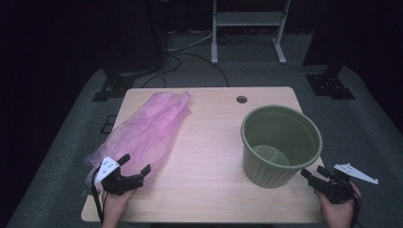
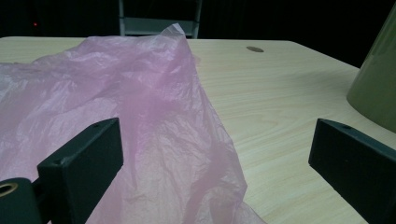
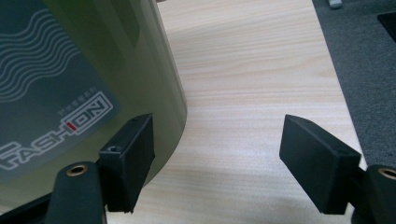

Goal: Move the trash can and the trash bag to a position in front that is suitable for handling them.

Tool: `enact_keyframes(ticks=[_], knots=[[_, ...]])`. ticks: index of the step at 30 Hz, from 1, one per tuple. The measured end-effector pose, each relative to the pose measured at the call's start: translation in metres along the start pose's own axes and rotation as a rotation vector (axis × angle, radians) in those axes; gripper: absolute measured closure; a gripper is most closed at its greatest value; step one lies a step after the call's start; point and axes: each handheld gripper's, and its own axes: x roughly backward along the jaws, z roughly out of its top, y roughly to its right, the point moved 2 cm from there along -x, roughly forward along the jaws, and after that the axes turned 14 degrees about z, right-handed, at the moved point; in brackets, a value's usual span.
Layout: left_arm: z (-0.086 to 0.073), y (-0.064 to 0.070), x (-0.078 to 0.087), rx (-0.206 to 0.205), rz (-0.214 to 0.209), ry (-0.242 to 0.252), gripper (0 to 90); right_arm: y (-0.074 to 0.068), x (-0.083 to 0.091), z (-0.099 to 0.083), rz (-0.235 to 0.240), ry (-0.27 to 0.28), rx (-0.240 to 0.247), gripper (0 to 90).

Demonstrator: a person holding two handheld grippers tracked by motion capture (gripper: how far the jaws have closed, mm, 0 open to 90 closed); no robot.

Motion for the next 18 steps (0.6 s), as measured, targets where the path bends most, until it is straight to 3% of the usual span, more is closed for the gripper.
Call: enact_keyframes(ticks=[11,18], knots=[[-0.001,0.0,-0.001,0.011,0.005,-0.007,1.8,0.001,-0.006,0.006,-0.02,0.008,0.005,25.7],[-0.001,0.002,-0.001,0.005,0.001,-0.005,1.8,-0.005,-0.017,0.016,-0.06,-0.002,0.049,26.1]])
